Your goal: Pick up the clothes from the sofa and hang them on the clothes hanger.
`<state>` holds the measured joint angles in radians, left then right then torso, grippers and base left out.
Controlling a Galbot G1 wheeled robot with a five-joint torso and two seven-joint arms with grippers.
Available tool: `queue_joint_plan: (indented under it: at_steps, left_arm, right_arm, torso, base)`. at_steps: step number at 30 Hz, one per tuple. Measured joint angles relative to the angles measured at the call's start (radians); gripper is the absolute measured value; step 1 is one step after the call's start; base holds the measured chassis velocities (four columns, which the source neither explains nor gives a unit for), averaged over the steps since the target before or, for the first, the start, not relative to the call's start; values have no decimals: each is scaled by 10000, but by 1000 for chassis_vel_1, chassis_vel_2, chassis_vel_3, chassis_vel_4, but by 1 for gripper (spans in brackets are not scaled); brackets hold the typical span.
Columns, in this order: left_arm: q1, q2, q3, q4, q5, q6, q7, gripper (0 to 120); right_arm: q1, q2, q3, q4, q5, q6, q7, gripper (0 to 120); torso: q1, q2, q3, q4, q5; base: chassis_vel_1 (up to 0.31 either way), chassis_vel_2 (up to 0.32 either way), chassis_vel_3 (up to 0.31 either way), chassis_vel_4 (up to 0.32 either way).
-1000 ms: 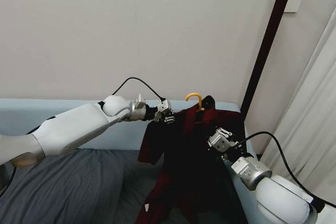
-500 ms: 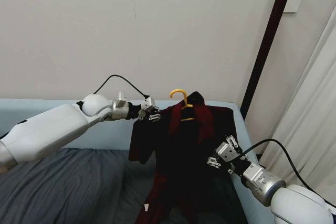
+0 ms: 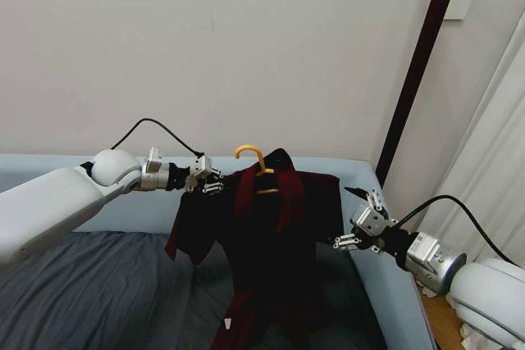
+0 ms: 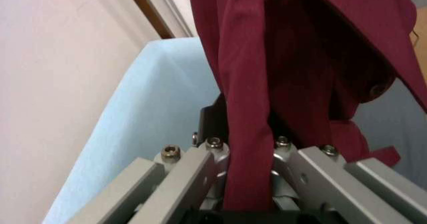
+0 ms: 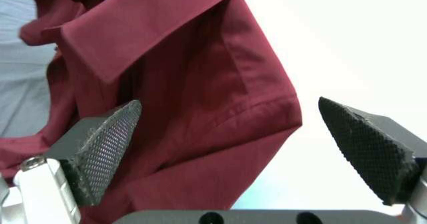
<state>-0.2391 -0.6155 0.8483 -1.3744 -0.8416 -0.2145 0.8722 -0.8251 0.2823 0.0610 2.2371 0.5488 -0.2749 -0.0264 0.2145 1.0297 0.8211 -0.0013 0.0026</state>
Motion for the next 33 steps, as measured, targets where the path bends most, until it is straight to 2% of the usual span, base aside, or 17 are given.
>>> queue_joint_plan:
  at_steps: [7,9,11,23,28,29,32,33]
  left_arm:
    - [69,-583,61,180,255,-155,191,2]
    - [83,-944,119,288,449,-216,277,2]
    - [84,-1209,165,404,664,-309,369,2]
    - [93,-1710,380,769,1080,-764,684,2]
    - [101,-1749,372,767,969,-858,811,2]
    - [101,-1749,372,767,969,-858,811,2]
    - [121,-1735,371,701,926,-919,980,2]
    - [121,-1735,371,701,926,-919,980,2]
  right_arm:
    - [253,-224,-163,-408,573,229,-594,100]
    - [375,-301,-252,-480,720,139,-806,100]
    - [402,-398,-264,-578,746,95,-911,100]
    - [381,-752,-425,-1044,641,-216,-1850,99]
    - [376,-843,-465,-1044,665,-351,-2151,77]
    - [376,-843,-465,-1044,665,-351,-2151,77]
    - [338,-863,-467,-1116,595,-349,-2290,64]
    - [338,-863,-467,-1116,595,-349,-2290,64]
  torso:
    - [0,0,1,-6,1]
    - [0,-1,1,0,2]
    - [0,-2,1,-5,1]
    - [0,-1,1,-1,2]
    - [0,-1,1,0,0]
    - [0,-1,1,0,0]
    - [0,-1,0,-2,0]
    - [0,-1,0,-2,0]
  base:
    - [0,0,0,0]
    - [0,0,0,0]
    - [0,0,0,0]
    - [0,0,0,0]
    - [0,0,0,0]
    - [0,0,0,0]
    - [0,0,0,0]
    - [0,0,0,0]
